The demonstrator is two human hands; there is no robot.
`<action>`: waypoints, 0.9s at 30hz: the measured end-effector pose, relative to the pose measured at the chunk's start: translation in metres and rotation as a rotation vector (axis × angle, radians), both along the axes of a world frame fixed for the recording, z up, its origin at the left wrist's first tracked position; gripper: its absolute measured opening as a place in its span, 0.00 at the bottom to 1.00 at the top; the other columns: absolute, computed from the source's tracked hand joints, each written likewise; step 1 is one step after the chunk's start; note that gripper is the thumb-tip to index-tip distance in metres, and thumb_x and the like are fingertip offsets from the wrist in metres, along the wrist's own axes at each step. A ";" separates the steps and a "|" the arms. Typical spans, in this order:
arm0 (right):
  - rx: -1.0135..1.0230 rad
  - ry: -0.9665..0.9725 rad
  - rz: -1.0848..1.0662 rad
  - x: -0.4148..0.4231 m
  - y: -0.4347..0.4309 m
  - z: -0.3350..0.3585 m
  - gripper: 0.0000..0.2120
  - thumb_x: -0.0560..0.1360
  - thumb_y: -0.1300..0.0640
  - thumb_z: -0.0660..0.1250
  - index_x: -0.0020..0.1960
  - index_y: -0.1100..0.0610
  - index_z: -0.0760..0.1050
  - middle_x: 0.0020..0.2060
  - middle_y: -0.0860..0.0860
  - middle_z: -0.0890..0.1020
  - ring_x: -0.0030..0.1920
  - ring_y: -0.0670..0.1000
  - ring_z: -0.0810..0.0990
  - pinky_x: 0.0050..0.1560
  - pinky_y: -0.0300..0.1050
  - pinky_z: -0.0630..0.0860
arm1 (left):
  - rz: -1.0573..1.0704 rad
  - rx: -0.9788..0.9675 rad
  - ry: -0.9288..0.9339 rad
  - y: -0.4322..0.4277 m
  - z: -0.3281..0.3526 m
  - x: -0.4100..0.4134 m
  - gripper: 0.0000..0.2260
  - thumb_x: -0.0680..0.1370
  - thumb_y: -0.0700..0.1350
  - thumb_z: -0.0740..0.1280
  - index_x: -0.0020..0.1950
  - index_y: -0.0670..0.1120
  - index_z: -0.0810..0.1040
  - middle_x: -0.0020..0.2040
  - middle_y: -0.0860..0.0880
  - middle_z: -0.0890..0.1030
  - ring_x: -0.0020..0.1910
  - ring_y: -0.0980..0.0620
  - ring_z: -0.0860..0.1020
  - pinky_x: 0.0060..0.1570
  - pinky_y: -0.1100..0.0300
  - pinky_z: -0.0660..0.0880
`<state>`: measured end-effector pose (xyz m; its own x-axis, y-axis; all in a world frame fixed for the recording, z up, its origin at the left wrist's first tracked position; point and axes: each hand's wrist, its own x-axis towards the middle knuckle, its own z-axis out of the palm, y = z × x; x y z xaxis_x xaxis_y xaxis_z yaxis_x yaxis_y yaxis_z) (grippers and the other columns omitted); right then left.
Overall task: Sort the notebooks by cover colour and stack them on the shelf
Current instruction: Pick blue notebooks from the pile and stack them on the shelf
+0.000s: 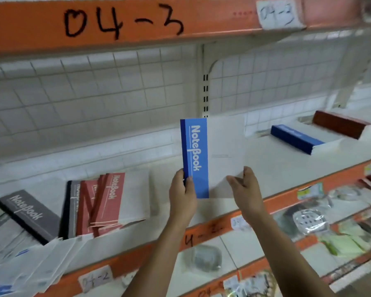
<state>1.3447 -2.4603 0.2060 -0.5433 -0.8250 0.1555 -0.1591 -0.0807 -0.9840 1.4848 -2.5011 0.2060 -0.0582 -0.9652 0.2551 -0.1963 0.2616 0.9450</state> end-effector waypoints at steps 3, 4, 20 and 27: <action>0.001 0.044 -0.093 -0.054 0.026 0.007 0.14 0.77 0.62 0.63 0.60 0.57 0.64 0.46 0.54 0.78 0.44 0.51 0.78 0.47 0.48 0.75 | -0.062 0.039 0.033 0.019 0.006 -0.056 0.11 0.74 0.48 0.59 0.52 0.50 0.78 0.50 0.49 0.81 0.47 0.50 0.77 0.49 0.53 0.75; 0.003 0.070 -0.115 -0.073 0.036 0.009 0.14 0.77 0.62 0.63 0.60 0.57 0.63 0.44 0.53 0.77 0.43 0.50 0.77 0.46 0.48 0.74 | -0.084 0.055 0.047 0.027 0.010 -0.076 0.10 0.73 0.48 0.59 0.47 0.53 0.78 0.48 0.49 0.81 0.45 0.50 0.78 0.48 0.54 0.74; 0.135 0.543 -0.399 -0.321 0.075 0.022 0.16 0.74 0.69 0.58 0.59 0.62 0.77 0.48 0.61 0.82 0.50 0.63 0.78 0.43 0.45 0.67 | -0.031 0.021 -0.144 0.050 0.014 -0.314 0.06 0.73 0.39 0.66 0.44 0.47 0.81 0.34 0.52 0.81 0.38 0.46 0.79 0.43 0.55 0.75; 0.213 0.525 -0.396 -0.399 0.021 0.026 0.19 0.73 0.68 0.58 0.62 0.61 0.76 0.53 0.59 0.81 0.55 0.62 0.77 0.50 0.44 0.71 | -0.055 0.042 -0.166 -0.004 0.018 -0.388 0.08 0.74 0.40 0.67 0.50 0.50 0.82 0.41 0.52 0.83 0.45 0.48 0.81 0.50 0.54 0.77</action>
<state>0.9461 -2.4394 0.2320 -0.7072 -0.6216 0.3367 -0.5963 0.2686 -0.7565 1.0969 -2.5053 0.2237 -0.1494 -0.9690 0.1970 -0.3366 0.2372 0.9113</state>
